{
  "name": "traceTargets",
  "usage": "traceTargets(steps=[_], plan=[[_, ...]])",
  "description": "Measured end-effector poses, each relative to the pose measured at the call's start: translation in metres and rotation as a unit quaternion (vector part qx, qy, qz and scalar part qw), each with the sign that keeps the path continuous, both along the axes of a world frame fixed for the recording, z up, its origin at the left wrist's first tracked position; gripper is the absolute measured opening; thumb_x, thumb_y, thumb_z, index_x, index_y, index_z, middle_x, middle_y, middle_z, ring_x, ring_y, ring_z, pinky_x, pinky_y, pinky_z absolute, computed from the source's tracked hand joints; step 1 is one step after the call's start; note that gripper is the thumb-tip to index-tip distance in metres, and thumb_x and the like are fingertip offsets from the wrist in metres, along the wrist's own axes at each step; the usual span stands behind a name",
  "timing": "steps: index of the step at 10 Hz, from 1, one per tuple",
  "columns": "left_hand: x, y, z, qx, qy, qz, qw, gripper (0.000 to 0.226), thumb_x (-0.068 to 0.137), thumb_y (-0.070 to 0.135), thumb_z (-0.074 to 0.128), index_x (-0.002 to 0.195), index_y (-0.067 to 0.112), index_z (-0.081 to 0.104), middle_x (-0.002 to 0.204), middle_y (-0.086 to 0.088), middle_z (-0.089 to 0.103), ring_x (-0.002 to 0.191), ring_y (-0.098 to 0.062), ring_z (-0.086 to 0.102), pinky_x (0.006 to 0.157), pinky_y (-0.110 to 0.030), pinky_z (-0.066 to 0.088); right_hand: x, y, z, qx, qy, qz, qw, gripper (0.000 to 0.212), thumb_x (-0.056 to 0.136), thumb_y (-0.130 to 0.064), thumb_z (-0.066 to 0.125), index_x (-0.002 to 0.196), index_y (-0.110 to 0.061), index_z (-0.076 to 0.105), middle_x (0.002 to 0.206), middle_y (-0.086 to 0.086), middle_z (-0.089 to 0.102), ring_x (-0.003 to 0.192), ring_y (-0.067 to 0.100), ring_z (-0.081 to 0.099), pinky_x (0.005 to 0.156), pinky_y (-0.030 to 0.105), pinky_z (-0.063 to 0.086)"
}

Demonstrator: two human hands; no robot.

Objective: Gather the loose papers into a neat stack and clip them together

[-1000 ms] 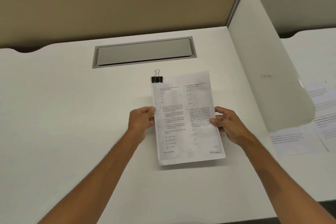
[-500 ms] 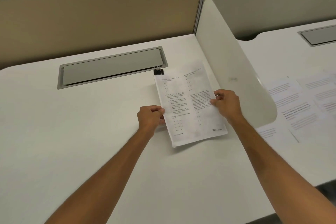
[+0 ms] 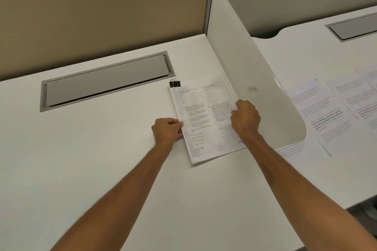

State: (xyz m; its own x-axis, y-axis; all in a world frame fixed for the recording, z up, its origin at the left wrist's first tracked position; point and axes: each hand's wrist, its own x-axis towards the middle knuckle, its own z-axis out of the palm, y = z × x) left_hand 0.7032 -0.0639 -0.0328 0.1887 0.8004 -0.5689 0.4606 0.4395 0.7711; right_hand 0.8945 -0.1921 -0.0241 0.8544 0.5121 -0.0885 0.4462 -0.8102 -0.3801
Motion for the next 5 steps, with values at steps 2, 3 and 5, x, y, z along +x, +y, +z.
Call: traceTargets(steps=[2,3,5], plan=[[0.001,-0.005,-0.001,0.048,0.034,-0.009,0.998,0.011,0.080,0.003,0.082,0.073,0.005,0.073,0.073,-0.009,0.075,0.057,-0.019,0.075,0.054,-0.030,0.062,-0.006,-0.001,-0.003,-0.023,-0.032,0.028,0.999,0.009,0.096,0.000,0.058,0.101,0.003,0.064,0.104,0.017,0.060,0.096,0.029,0.060,0.065,0.030,0.038],[0.000,-0.005,0.002,0.073,0.063,-0.039,0.995,0.015,0.082,0.010,0.082,0.070,0.007,0.073,0.067,-0.006,0.075,0.054,-0.019,0.074,0.061,-0.036,0.065,-0.007,-0.001,-0.002,-0.044,-0.037,0.042,0.997,0.008,0.094,0.004,0.057,0.098,0.002,0.064,0.108,0.018,0.059,0.099,0.030,0.057,0.066,0.033,0.041],[-0.007,-0.009,0.012,0.173,0.165,-0.123,0.963,0.023,0.089,0.041,0.070,0.093,0.020,0.075,0.088,0.000,0.077,0.085,-0.025,0.073,0.083,-0.041,0.059,-0.013,-0.002,0.005,-0.027,-0.062,0.058,0.996,0.018,0.097,-0.009,0.059,0.111,0.001,0.062,0.114,0.018,0.060,0.105,0.030,0.055,0.076,0.038,0.047]])
